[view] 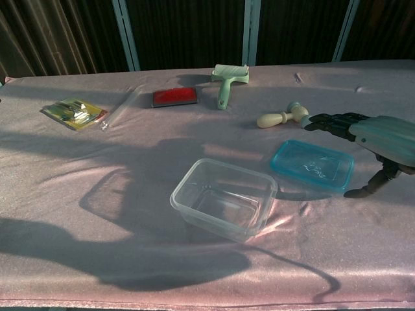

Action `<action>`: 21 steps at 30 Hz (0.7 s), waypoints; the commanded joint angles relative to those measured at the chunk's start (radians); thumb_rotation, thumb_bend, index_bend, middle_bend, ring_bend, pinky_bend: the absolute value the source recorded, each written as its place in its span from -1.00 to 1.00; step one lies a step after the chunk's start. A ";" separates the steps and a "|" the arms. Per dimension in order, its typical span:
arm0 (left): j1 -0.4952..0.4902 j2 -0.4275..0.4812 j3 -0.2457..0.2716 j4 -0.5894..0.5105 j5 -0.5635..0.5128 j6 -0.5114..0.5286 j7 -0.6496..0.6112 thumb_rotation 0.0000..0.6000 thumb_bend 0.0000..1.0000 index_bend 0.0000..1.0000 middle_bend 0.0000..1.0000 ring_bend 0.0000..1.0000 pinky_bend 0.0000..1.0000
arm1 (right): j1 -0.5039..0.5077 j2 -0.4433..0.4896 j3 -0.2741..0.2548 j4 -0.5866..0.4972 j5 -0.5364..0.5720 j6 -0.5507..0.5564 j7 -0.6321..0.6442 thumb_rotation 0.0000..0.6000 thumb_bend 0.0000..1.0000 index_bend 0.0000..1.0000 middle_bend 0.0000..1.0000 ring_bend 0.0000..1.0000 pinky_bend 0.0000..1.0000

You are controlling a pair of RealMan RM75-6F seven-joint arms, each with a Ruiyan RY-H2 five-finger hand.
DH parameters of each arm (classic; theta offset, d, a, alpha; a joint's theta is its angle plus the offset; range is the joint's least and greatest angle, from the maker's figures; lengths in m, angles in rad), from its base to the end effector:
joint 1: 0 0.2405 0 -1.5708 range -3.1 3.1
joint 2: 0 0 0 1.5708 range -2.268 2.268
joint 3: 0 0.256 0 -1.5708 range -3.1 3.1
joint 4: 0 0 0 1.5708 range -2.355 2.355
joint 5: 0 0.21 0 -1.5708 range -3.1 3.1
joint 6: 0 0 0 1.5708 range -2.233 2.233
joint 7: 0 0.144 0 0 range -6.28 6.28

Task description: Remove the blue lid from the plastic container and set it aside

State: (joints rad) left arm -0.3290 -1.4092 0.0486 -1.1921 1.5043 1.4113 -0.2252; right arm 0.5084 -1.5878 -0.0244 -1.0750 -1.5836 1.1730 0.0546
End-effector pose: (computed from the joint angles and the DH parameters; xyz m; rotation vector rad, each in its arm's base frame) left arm -0.3187 0.2476 0.0803 -1.5842 -0.9344 -1.0361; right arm -0.2674 -0.2944 -0.0037 1.9176 -0.7881 0.9219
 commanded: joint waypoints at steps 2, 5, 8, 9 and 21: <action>0.070 0.094 0.004 -0.123 -0.054 0.034 0.111 1.00 -0.34 -1.00 -1.00 -1.00 -1.00 | -0.060 0.161 -0.023 -0.226 0.029 0.027 -0.124 1.00 -0.81 -1.00 -1.00 -1.00 -1.00; 0.116 0.151 0.009 -0.211 -0.074 0.071 0.182 1.00 -0.34 -1.00 -1.00 -1.00 -1.00 | -0.116 0.278 -0.049 -0.382 0.048 0.071 -0.211 1.00 -0.81 -1.00 -1.00 -1.00 -1.00; 0.159 0.191 0.013 -0.282 -0.084 0.115 0.228 1.00 -0.34 -1.00 -1.00 -1.00 -1.00 | -0.178 0.399 -0.085 -0.521 0.067 0.119 -0.277 1.00 -0.81 -1.00 -1.00 -1.00 -1.00; 0.172 0.198 0.014 -0.299 -0.083 0.131 0.239 1.00 -0.33 -1.00 -1.00 -1.00 -1.00 | -0.204 0.424 -0.090 -0.552 0.078 0.150 -0.301 1.00 -0.81 -1.00 -1.00 -1.00 -1.00; 0.243 0.216 0.027 -0.363 -0.014 0.197 0.324 1.00 -0.31 -1.00 -1.00 -1.00 -1.00 | -0.387 0.432 -0.030 -0.517 0.158 0.374 -0.292 1.00 -0.81 -1.00 -1.00 -1.00 -1.00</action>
State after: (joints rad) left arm -0.0911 -1.1956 0.0747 -1.5484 1.4867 1.6122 0.0967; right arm 0.1264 -1.1604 -0.0704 -1.6042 -1.4423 1.5658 -0.2557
